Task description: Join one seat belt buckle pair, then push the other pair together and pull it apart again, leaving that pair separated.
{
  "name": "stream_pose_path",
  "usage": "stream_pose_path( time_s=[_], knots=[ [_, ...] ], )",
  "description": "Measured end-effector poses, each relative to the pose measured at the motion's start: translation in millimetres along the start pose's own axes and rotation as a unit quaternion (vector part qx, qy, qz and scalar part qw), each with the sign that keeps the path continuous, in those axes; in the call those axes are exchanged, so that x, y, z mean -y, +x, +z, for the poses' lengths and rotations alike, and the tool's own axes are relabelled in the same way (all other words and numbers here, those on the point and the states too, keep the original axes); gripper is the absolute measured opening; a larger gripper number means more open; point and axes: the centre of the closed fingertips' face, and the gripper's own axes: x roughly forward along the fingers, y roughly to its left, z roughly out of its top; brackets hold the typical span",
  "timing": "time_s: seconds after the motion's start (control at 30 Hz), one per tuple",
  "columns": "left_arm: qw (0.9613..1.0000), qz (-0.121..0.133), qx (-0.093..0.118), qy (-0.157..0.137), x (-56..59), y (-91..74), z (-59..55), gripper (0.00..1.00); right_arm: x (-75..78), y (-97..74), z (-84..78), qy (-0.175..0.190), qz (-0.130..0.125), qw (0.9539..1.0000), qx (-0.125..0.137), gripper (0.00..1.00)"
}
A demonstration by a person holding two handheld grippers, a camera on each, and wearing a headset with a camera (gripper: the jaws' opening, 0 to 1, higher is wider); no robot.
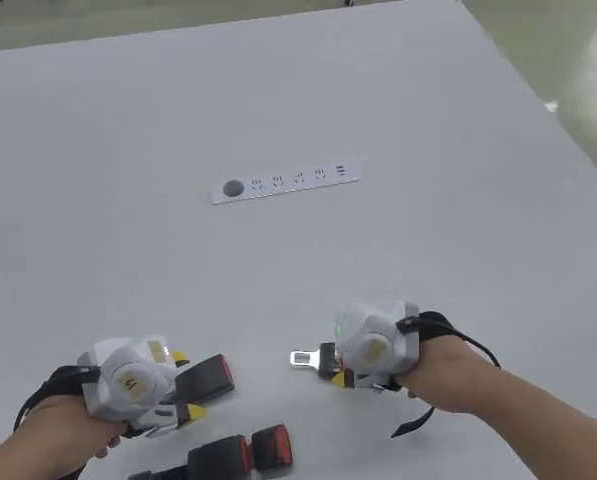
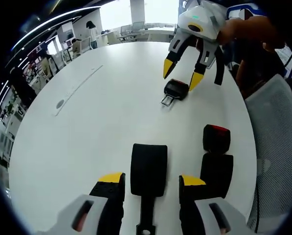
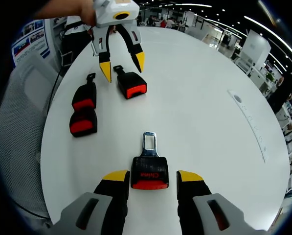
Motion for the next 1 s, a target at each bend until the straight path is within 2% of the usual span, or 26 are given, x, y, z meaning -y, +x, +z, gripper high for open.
stream_pose_path(
  time_s=[0.03,0.1,0.27,0.37,0.4,0.47,0.6,0.87,1.0],
  knots=[
    [1.0,-0.001,-0.004,0.003,-0.2,1.4,-0.9,0.45,-3.4,-0.7,-0.9,0.0,0.002,1.0,-0.001,0.36],
    [0.9999,-0.003,-0.013,0.006,-3.0,10.7,-8.4,0.46,-0.9,2.4,-4.0,0.001,0.009,0.9999,-0.005,0.36],
    [0.9992,-0.02,-0.03,0.019,3.1,18.6,-5.9,0.45,-3.9,1.4,-3.8,-0.004,0.028,0.9996,-0.005,0.34],
    [0.9987,-0.026,-0.037,0.024,1.9,24.6,-10.0,0.44,-5.7,3.3,-5.9,-0.008,0.038,0.9992,-0.006,0.32],
    [0.9985,-0.035,-0.035,0.023,3.8,24.3,-9.2,0.43,-5.8,3.6,-6.7,-0.009,0.039,0.9992,-0.007,0.32],
    [0.9988,-0.032,-0.03,0.022,-0.3,23.2,-6.4,0.41,-5.7,4.8,-7.7,-0.009,0.044,0.9989,-0.008,0.32],
    [0.9977,-0.042,-0.035,0.039,1.0,21.2,-1.9,0.37,-4.1,9.0,-11.2,-0.018,0.054,0.9983,-0.009,0.33],
    [0.9926,-0.063,-0.058,0.086,1.7,22.1,0.3,0.34,-4.7,10.1,-11.0,-0.036,0.073,0.9966,-0.012,0.32],
    [0.99,-0.069,-0.069,0.102,-2.0,25.5,-5.0,0.34,-4.9,12.0,-11.1,-0.047,0.08,0.9955,-0.016,0.32]
  ],
)
